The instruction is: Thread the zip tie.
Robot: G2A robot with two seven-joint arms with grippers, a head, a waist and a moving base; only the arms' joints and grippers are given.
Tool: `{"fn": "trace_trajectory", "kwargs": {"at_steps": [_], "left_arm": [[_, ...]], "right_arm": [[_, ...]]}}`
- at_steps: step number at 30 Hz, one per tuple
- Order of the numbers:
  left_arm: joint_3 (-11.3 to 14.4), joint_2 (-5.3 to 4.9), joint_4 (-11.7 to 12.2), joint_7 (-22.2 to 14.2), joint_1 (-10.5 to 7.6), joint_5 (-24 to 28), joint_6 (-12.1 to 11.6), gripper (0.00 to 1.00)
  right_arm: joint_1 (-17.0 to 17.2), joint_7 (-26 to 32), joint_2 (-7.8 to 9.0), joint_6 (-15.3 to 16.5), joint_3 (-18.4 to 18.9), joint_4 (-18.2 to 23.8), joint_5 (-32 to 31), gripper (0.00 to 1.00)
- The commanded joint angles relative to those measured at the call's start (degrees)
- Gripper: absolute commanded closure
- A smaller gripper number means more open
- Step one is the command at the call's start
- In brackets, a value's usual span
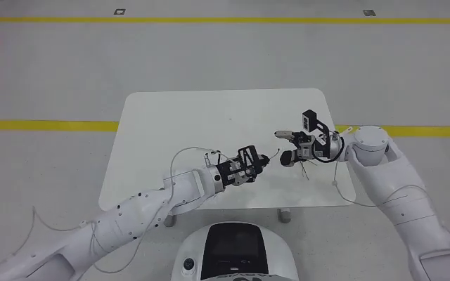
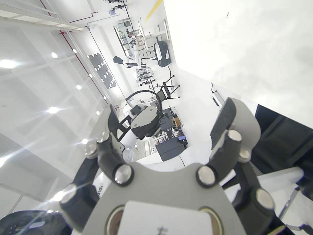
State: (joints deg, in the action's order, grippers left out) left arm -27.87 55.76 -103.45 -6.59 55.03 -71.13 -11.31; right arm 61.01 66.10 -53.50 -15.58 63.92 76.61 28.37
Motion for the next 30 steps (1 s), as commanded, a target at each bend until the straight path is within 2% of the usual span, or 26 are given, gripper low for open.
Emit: {"fn": "trace_trajectory", "kwargs": {"at_steps": [1, 3, 5, 7, 9, 10, 12, 16, 18, 27, 28, 29, 30], "left_arm": [[0.18, 0.08, 0.42, -0.4, 0.66, 1.72, -0.54, 1.0], [-0.47, 0.32, 1.97, -3.04, 0.72, 6.96, -2.05, 1.0], [-1.61, 0.63, 3.52, -5.47, 0.71, 14.97, -3.81, 1.0], [-2.88, 0.82, 4.65, -5.85, 0.75, 21.41, -5.37, 1.0], [-3.57, 0.86, 5.59, -7.32, 0.46, 25.12, -7.87, 1.0], [-4.09, 0.92, 6.27, -7.68, 0.78, 29.64, -8.17, 1.0], [-4.08, 0.9, 6.43, -9.61, 0.32, 32.6, -8.17, 1.0], [-4.63, 0.83, 7.98, -9.83, 0.54, 43.33, -8.17, 1.0], [-4.87, 0.73, 8.97, -10.35, 0.0, 44.48, -8.17, 1.0], [-4.69, 0.73, 8.97, -10.8, 0.01, 43.4, -7.98, 1.0], [-4.43, 0.83, 9.17, -11.55, 0.79, 45.14, -7.69, 1.0], [-4.96, 0.98, 9.39, -10.98, 1.76, 51.69, -8.17, 1.0], [-5.44, 0.99, 9.6, -12.16, 1.83, 55.91, -8.17, 1.0]], "right_arm": [[0.0, 0.0, 0.0, 0.0, 0.0, 0.0, 0.0, 0.0], [0.18, -0.76, -0.02, 0.54, 0.02, 0.38, -0.27, 0.0], [0.9, -1.48, 0.19, 2.63, 0.58, 1.99, -1.61, 0.0], [1.72, -1.57, 0.6, 3.62, 1.64, 2.89, -3.28, 0.0], [2.47, -0.95, 0.94, 4.51, 2.68, 3.28, -3.82, 0.0], [2.92, 0.35, 1.15, 5.59, 3.19, 3.5, -4.07, 0.0], [3.22, 4.41, 1.44, 8.22, 3.43, 3.87, -4.72, 0.0], [2.88, 11.41, 1.69, 12.62, 4.31, 0.23, -1.98, 0.0], [2.49, 13.54, 1.6, 14.35, 4.48, -1.56, 0.49, 0.0], [2.49, 13.54, 1.6, 14.35, 4.48, -1.56, 0.49, 0.0], [2.49, 13.54, 1.6, 14.35, 4.48, -1.56, 0.49, 0.0], [2.49, 13.54, 1.6, 14.35, 4.48, -1.56, 0.49, 0.0], [2.76, 11.75, 1.59, 14.86, 4.45, -1.53, -0.6, 0.0]]}}
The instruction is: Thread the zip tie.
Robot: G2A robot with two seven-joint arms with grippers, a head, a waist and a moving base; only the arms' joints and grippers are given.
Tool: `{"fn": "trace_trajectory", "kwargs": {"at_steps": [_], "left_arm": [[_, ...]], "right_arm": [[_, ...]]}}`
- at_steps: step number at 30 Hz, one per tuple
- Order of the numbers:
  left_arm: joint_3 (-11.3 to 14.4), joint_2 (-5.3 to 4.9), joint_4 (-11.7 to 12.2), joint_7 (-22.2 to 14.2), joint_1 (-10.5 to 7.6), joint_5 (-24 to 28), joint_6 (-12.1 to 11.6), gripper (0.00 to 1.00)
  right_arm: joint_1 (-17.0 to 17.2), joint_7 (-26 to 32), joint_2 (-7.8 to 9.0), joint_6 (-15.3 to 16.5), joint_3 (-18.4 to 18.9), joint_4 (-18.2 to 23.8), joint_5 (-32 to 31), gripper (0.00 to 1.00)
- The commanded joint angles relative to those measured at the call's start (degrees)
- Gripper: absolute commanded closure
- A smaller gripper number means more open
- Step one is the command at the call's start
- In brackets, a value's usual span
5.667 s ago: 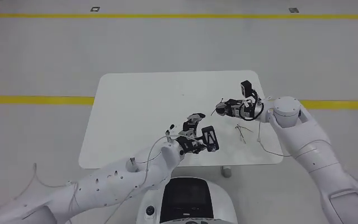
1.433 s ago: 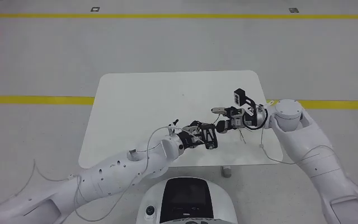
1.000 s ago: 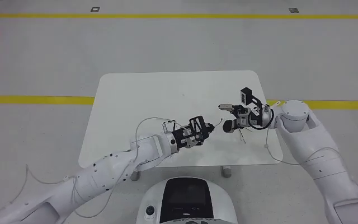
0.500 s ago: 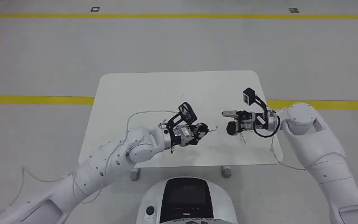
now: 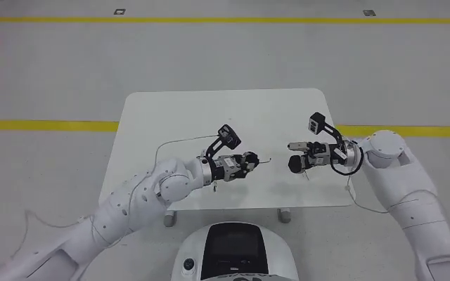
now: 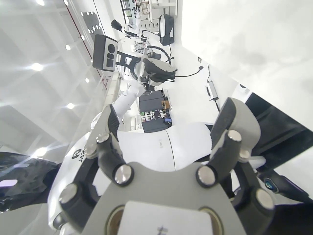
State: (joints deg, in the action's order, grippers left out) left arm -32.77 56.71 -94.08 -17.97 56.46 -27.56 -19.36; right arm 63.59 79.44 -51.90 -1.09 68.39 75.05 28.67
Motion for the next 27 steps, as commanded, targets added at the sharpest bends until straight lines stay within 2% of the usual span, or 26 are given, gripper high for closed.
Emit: {"fn": "trace_trajectory", "kwargs": {"at_steps": [1, 2, 6, 8, 11, 14, 16, 17, 19, 26, 27], "left_arm": [[-1.18, -0.08, 0.81, -2.5, 0.19, 15.07, -0.12, 1.0], [-1.73, -0.15, 1.23, -3.11, 0.63, 18.66, -0.12, 1.0], [-4.78, -0.51, 0.51, -7.88, 2.15, 35.09, -0.12, 1.0], [-6.65, -0.67, 1.2, -11.14, 2.71, 40.51, -0.12, 1.0], [-8.8, -0.45, 1.52, -15.87, 3.73, 47.89, -0.12, 1.0], [-10.31, 0.02, 3.85, -18.53, 4.35, 51.19, -0.12, 1.0], [-10.84, 0.65, 5.76, -19.8, 4.76, 53.74, -0.12, 1.0], [-11.04, 1.0, 6.11, -20.3, 4.91, 54.9, -0.12, 1.0], [-11.8, 1.56, 6.16, -20.82, 4.85, 55.42, -0.12, 1.0], [-11.8, 1.56, 6.16, -20.82, 4.85, 55.42, -0.12, 1.0], [-11.8, 1.64, 6.23, -19.78, 5.34, 56.33, 0.41, 1.0]], "right_arm": [[0.54, -2.09, -0.05, 1.37, -0.1, 0.28, -0.89, 0.0], [0.76, -1.95, -0.09, 2.56, 0.08, 0.01, -0.02, 0.0], [1.39, 0.2, -0.22, 8.69, 0.02, -0.81, 1.31, 0.0], [1.6, 0.2, -0.33, 10.77, -0.81, -1.15, 1.48, 0.0], [1.09, 0.2, -0.27, 12.26, -2.71, -1.48, 1.12, 0.0], [0.75, 0.2, -0.17, 15.95, -3.74, -2.06, 3.76, 0.0], [0.58, 0.2, -0.14, 19.72, -4.56, -2.36, 6.97, 0.0], [0.4, 0.2, -0.13, 20.57, -4.76, -2.65, 8.33, 0.0], [0.33, 0.2, -0.12, 20.57, -4.85, -2.7, 8.6, 0.0], [0.33, 0.2, -0.12, 20.57, -4.85, -2.7, 8.6, 0.0], [0.6, -1.12, -0.19, 20.57, -4.94, -2.36, 8.08, 0.0]]}}
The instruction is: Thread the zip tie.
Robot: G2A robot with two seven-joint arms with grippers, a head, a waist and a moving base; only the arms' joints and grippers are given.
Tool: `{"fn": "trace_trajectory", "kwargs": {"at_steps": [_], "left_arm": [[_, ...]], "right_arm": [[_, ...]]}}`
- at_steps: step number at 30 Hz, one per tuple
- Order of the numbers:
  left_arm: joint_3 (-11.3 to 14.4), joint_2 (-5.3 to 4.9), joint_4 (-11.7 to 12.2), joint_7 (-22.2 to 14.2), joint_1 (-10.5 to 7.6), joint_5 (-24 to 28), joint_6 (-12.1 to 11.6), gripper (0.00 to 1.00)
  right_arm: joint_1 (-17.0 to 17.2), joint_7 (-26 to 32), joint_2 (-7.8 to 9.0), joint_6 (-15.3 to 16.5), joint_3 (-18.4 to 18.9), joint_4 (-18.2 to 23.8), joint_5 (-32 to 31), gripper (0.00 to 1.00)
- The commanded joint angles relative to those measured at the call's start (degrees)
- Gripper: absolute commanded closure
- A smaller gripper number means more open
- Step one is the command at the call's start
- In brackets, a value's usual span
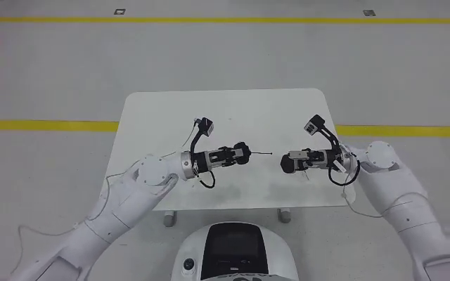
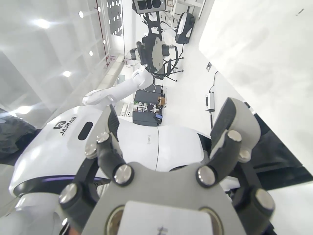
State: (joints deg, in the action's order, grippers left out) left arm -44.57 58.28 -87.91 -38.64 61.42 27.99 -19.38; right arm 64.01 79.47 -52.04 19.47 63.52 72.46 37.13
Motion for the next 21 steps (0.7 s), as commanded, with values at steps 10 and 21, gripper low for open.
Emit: {"fn": "trace_trajectory", "kwargs": {"at_steps": [10, 21], "left_arm": [[1.35, 1.17, 0.49, -2.5, 2.19, 8.61, -0.1, 1.0], [1.44, 1.98, 0.14, -2.92, 2.18, 9.01, -0.1, 1.0]], "right_arm": [[2.41, -1.97, -2.94, 0.01, 3.15, 0.42, 5.01, 0.0], [4.06, -0.61, -4.18, -0.78, 4.16, 1.5, 8.42, 0.0]]}}
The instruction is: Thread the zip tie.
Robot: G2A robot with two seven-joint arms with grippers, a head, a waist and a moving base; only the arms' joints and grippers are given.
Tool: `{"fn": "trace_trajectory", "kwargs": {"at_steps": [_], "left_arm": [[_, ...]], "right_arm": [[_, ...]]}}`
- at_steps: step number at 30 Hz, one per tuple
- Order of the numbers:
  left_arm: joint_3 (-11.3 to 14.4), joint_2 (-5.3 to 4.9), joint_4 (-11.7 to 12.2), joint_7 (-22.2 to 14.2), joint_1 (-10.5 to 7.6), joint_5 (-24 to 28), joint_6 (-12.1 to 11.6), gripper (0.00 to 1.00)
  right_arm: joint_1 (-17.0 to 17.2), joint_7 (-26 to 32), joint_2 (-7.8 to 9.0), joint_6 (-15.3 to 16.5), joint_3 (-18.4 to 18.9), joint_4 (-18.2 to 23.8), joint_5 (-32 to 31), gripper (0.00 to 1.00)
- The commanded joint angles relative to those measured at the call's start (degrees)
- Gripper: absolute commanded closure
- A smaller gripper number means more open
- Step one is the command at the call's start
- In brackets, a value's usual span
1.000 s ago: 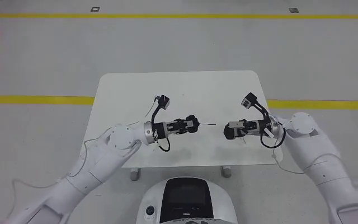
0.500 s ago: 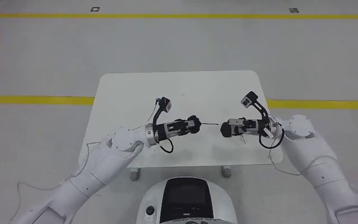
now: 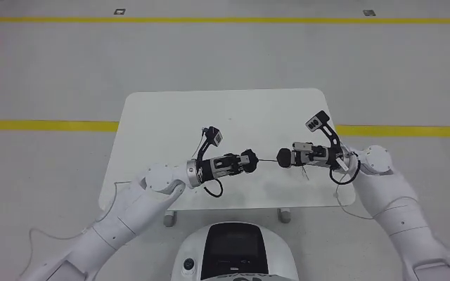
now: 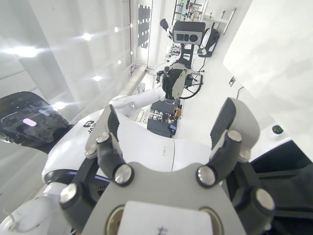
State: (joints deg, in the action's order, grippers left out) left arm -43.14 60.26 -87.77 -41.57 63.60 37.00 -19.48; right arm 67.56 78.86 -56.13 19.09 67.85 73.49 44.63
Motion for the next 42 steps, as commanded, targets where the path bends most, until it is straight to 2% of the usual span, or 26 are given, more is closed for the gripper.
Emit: {"fn": "trace_trajectory", "kwargs": {"at_steps": [1, 4, 5, 6, 7, 20, 22, 30, 35, 42], "left_arm": [[0.0, 0.0, 0.0, 0.01, 0.0, 0.01, 0.0, 1.0], [0.0, 0.0, 0.0, 0.01, 0.0, 0.01, 0.0, 1.0], [0.0, 0.0, 0.0, 0.01, 0.0, 0.01, 0.0, 1.0], [0.0, 0.0, 0.0, 0.01, 0.0, 0.01, 0.0, 1.0], [0.0, 0.0, 0.0, 0.01, 0.0, 0.01, 0.0, 1.0], [0.0, 0.0, 0.0, 0.01, 0.0, 0.01, 0.0, 1.0], [0.0, 0.0, 0.0, 0.01, 0.0, 0.01, 0.0, 1.0], [0.0, 0.0, 0.0, 0.01, 0.0, 0.01, 0.0, 1.0], [0.0, 0.0, 0.0, 0.01, 0.0, 0.01, 0.0, 1.0], [0.0, 0.0, 0.0, 0.01, 0.0, 0.01, 0.0, 1.0]], "right_arm": [[0.74, 0.24, -0.15, -0.73, -0.24, 0.34, 1.64, 0.0], [0.94, 0.78, -0.5, -0.84, -0.69, -0.62, 4.19, 0.0], [1.01, 0.78, -0.61, -0.69, -0.93, -0.82, 5.02, 0.13], [1.03, 0.78, -0.68, -0.5, -1.17, -1.06, 5.47, 0.5], [1.01, 0.78, -0.73, -0.25, -1.38, -1.36, 5.72, 0.54], [0.37, 0.78, -0.98, 0.39, -3.77, -4.18, 7.5, 0.71], [0.36, 0.78, -1.01, 0.39, -3.91, -4.19, 7.62, 0.71], [1.13, 0.78, -0.56, 0.39, -3.15, -3.11, 5.68, 0.81], [1.9, 0.78, -0.13, 0.39, -2.04, -2.38, 5.12, 0.8], [2.91, 0.78, 0.44, 0.39, -1.3, -0.55, 4.04, 0.89]]}}
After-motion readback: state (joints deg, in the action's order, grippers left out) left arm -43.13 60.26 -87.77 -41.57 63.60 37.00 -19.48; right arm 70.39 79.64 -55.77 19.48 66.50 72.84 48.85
